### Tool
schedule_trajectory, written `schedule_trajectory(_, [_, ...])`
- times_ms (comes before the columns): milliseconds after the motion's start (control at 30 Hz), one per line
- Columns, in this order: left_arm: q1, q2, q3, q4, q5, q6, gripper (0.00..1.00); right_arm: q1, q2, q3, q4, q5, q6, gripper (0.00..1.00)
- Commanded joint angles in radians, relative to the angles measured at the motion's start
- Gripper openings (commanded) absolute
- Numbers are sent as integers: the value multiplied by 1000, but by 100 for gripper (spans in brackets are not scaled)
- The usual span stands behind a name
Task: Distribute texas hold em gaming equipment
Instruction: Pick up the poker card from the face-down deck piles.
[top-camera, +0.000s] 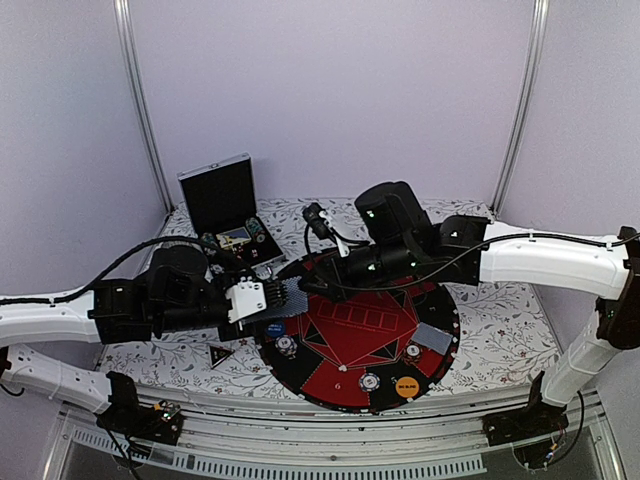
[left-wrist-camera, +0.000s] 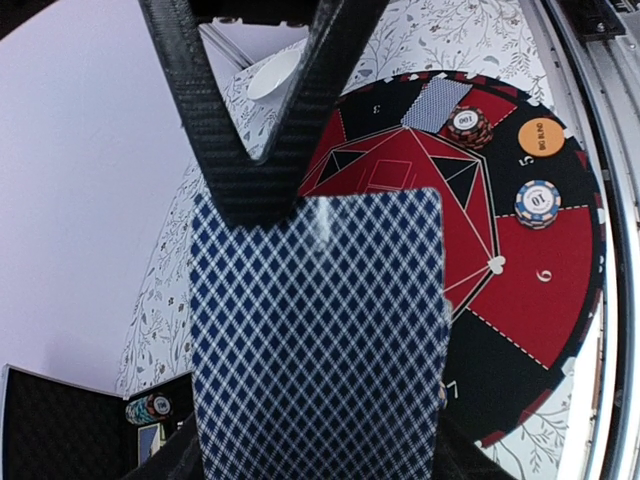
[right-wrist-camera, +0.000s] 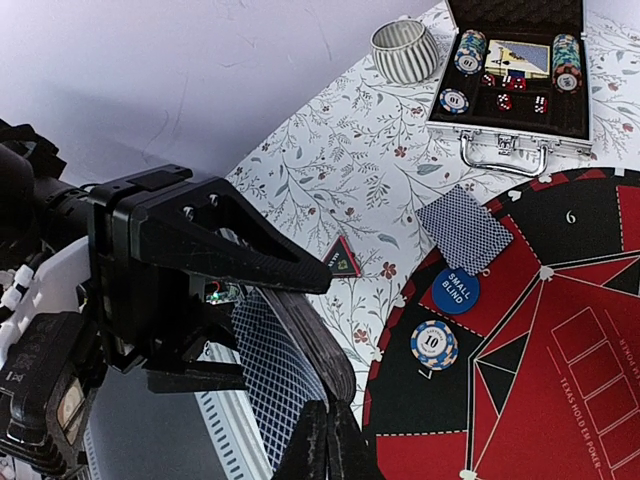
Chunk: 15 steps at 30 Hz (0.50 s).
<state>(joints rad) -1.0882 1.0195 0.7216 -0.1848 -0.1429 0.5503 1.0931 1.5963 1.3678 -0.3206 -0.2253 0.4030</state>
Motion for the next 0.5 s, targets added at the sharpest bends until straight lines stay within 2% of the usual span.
schedule_trajectory(0, [14, 2, 1, 24, 2, 7, 56, 0, -30, 17, -3, -9, 0, 2])
schedule_trajectory(300, [15, 5, 1, 23, 3, 6, 56, -3, -89, -23, -11, 34, 3, 2])
schedule_trajectory(467, [14, 5, 2, 23, 1, 6, 56, -2, -61, -18, -12, 0, 0, 3])
